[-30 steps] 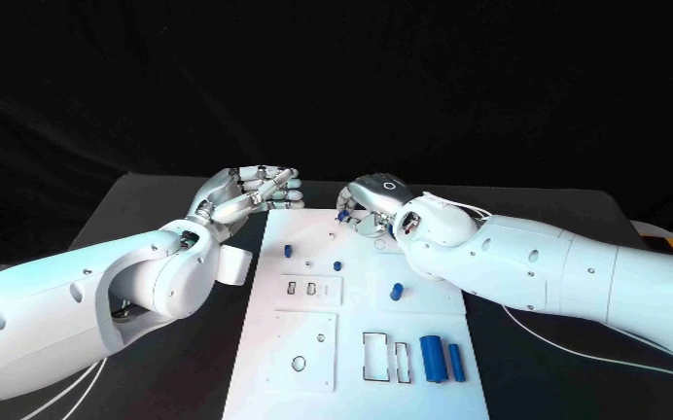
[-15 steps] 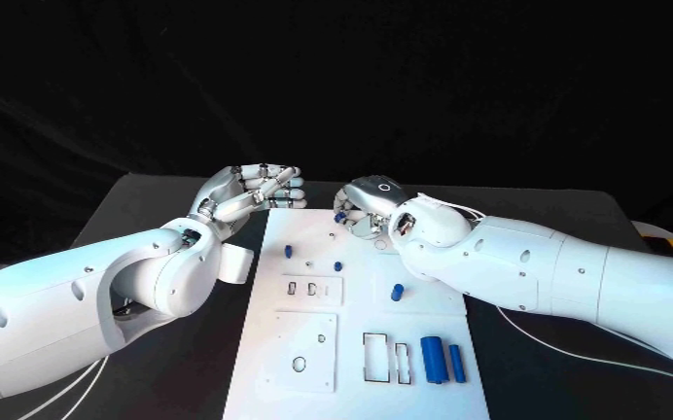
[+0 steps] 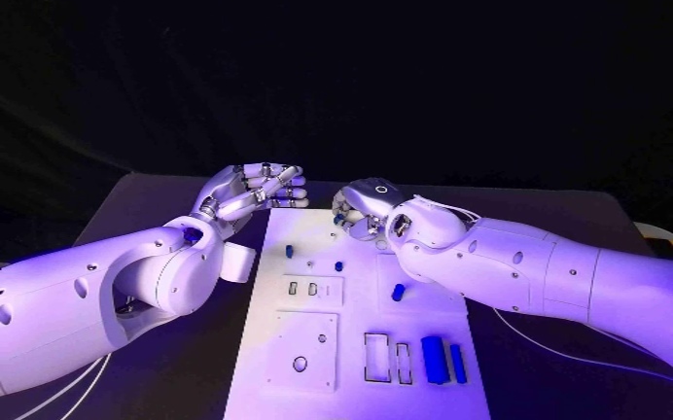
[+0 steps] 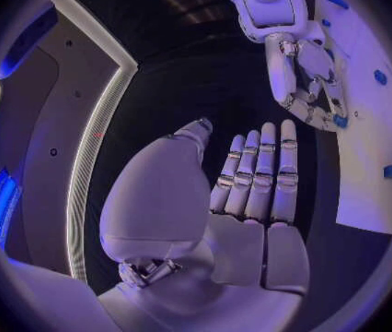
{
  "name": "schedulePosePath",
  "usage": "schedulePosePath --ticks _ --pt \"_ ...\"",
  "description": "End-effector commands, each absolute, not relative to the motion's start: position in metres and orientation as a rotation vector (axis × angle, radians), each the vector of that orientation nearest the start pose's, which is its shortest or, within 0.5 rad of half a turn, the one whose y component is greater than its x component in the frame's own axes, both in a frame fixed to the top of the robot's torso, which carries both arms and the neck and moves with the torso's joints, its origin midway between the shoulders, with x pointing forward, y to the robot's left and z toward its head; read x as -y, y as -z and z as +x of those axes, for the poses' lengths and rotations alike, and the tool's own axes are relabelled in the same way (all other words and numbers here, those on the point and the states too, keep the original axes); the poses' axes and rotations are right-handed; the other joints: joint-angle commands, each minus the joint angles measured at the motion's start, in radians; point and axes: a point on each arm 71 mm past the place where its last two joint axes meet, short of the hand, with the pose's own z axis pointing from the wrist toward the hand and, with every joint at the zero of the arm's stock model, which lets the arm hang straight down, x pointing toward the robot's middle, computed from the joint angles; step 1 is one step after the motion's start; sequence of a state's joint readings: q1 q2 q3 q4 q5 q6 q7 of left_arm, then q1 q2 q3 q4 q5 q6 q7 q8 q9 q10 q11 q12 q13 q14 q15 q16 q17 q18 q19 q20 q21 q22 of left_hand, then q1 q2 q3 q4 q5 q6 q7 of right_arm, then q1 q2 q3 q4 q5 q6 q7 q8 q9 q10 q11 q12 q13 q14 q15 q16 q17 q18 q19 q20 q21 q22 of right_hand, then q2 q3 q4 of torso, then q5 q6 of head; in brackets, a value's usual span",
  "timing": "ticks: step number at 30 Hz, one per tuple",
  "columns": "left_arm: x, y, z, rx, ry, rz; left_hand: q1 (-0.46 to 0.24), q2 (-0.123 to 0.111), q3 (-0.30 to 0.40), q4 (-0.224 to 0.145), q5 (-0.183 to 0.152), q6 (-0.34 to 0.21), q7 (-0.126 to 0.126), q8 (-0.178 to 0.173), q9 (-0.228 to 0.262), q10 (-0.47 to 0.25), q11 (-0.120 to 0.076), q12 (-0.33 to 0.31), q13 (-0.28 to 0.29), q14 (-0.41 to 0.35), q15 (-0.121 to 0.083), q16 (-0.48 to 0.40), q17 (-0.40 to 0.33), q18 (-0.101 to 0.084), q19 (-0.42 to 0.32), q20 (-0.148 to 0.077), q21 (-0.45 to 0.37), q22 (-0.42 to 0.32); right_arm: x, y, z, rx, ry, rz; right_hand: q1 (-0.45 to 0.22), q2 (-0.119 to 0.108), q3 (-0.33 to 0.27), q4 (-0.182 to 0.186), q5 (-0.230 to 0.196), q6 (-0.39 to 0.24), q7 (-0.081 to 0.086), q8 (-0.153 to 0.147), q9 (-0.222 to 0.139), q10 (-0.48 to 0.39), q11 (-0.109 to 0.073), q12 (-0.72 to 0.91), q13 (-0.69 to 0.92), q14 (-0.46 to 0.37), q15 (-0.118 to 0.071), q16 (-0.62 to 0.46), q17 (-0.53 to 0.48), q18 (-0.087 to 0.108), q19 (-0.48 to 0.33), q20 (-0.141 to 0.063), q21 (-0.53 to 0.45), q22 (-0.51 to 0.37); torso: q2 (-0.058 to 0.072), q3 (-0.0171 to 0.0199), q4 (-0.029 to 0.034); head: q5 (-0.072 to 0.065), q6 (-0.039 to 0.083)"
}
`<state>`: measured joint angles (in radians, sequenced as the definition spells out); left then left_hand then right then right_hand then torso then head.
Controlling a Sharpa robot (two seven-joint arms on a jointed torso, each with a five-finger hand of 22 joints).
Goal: Assemble the parts on the task board
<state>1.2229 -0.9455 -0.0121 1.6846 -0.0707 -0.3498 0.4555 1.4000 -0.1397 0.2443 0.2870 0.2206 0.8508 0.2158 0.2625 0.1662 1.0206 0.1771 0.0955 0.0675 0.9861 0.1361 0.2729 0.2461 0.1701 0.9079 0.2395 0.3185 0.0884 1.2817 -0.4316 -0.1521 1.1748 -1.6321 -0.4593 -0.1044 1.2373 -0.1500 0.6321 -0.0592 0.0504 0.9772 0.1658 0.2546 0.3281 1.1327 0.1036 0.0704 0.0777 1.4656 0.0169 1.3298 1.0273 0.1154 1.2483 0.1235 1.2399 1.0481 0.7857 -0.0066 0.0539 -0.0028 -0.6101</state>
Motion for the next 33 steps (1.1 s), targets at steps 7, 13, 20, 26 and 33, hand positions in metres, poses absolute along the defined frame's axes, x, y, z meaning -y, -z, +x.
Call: schedulePosePath --ticks 7,13,20,26,33 --pt "-0.211 0.137 0.465 -1.341 1.641 -0.962 -0.005 0.007 -0.006 0.000 -0.002 -0.007 0.024 -0.005 -0.001 -0.003 0.008 -0.007 -0.001 -0.006 0.002 -0.005 0.001 0.013 0.006 0.004 -0.003 -0.001 0.087 0.183 0.530 -1.453 -0.582 -0.417 -0.008 -0.056 -0.084 0.001 0.008 -0.123 0.024 -0.067 -0.013 -0.168 0.030 0.009 -0.010 -0.034 0.032 -0.049 -0.105 0.026 -0.116 0.026 -0.123 -0.149 -0.001 0.0002 -0.0020 0.001 0.000" --pt "-0.213 0.137 0.465 -1.340 1.637 -0.963 -0.005 0.007 -0.007 0.001 -0.003 -0.007 0.024 -0.006 -0.001 -0.003 0.008 -0.007 -0.001 -0.006 0.002 -0.006 0.001 0.013 0.006 0.004 -0.003 -0.001 0.110 0.178 0.517 -1.433 -0.596 -0.386 0.001 -0.050 -0.105 0.003 0.013 -0.105 0.026 -0.058 -0.005 -0.158 0.029 0.038 -0.005 -0.028 0.031 -0.041 -0.099 0.025 -0.106 0.024 -0.121 -0.140 -0.003 0.0015 -0.0040 0.002 0.002" --pt "-0.217 0.137 0.466 -1.337 1.634 -0.969 -0.005 0.007 -0.007 0.001 -0.003 -0.007 0.024 -0.006 -0.001 -0.003 0.008 -0.008 -0.001 -0.006 0.003 -0.007 0.002 0.013 0.005 0.004 -0.004 -0.002 0.157 0.158 0.503 -1.429 -0.632 -0.228 -0.028 -0.047 -0.125 0.042 0.068 -0.070 0.022 -0.047 0.004 -0.049 0.013 0.126 0.014 -0.009 0.019 -0.016 -0.068 0.010 -0.047 0.013 -0.075 -0.066 -0.010 0.0043 -0.0181 0.008 0.005" --pt "-0.218 0.138 0.466 -1.338 1.634 -0.971 -0.005 0.007 -0.007 0.001 -0.003 -0.007 0.024 -0.006 -0.001 -0.003 0.008 -0.008 -0.001 -0.006 0.003 -0.007 0.002 0.013 0.005 0.004 -0.004 -0.002 0.195 0.152 0.497 -1.544 -0.639 -0.042 -0.033 -0.081 -0.166 0.053 0.087 -0.102 -0.001 -0.059 0.005 0.127 -0.026 0.273 0.097 0.008 -0.014 0.019 -0.009 -0.005 0.009 -0.009 -0.018 0.017 -0.017 0.0073 -0.0271 0.006 0.006" --pt "-0.219 0.138 0.467 -1.341 1.634 -0.973 -0.006 0.007 -0.009 0.001 -0.003 -0.008 0.024 -0.007 -0.001 -0.003 0.008 -0.009 -0.001 -0.007 0.003 -0.008 0.003 0.013 0.005 0.004 -0.005 -0.003 0.220 0.158 0.500 -1.689 -0.594 0.025 0.059 -0.025 -0.418 0.145 0.117 -0.248 0.011 0.066 0.085 -0.035 -0.014 1.006 0.766 0.048 -0.004 0.140 0.221 -0.034 0.098 -0.005 0.085 0.179 -0.020 0.0123 -0.0349 0.008 0.002"
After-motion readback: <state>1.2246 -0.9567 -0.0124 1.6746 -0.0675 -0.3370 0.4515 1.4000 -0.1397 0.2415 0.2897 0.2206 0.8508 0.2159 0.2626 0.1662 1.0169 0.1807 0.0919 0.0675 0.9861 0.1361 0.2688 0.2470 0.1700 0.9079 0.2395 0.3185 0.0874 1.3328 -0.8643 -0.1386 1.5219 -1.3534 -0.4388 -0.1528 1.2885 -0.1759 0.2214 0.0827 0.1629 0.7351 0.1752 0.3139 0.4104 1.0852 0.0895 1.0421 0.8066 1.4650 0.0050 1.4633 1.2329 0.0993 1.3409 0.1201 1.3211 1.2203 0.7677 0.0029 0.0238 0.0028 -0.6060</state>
